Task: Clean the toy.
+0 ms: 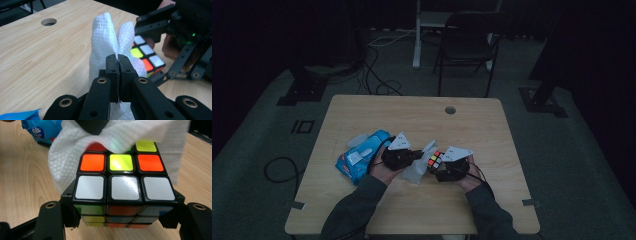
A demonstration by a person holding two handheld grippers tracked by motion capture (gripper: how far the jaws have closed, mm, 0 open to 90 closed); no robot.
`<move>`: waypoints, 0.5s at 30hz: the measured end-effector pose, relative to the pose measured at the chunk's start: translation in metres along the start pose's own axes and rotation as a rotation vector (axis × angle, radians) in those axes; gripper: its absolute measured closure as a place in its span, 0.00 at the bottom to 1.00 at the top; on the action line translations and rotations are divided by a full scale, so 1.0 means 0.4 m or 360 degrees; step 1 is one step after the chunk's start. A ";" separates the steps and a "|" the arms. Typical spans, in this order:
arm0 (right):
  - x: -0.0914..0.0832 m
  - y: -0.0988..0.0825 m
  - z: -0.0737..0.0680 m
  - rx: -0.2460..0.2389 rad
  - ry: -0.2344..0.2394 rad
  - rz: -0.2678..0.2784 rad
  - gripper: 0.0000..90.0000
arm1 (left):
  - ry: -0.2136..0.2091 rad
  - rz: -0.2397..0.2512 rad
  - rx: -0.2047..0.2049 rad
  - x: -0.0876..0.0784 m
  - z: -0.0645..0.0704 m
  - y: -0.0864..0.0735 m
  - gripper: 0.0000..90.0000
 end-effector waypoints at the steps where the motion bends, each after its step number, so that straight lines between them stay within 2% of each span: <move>1: -0.002 0.001 0.002 0.0005 -0.0004 0.0005 0.38 | 0.0004 0.0005 -0.0007 -0.001 -0.001 -0.002 0.99; 15: -0.028 0.034 0.028 0.0066 -0.0061 0.0073 0.38 | 0.0046 -0.0029 0.0014 0.013 0.005 -0.029 0.99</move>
Point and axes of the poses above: each handheld gripper's, and its own axes: x roughly forward along the jaws, y roughly out of its top, z roughly to its right, the point moved 4 cm from there along x, roughly forward along the jaws, and after that the axes turned 3 degrees about z, right-handed, at the moved point
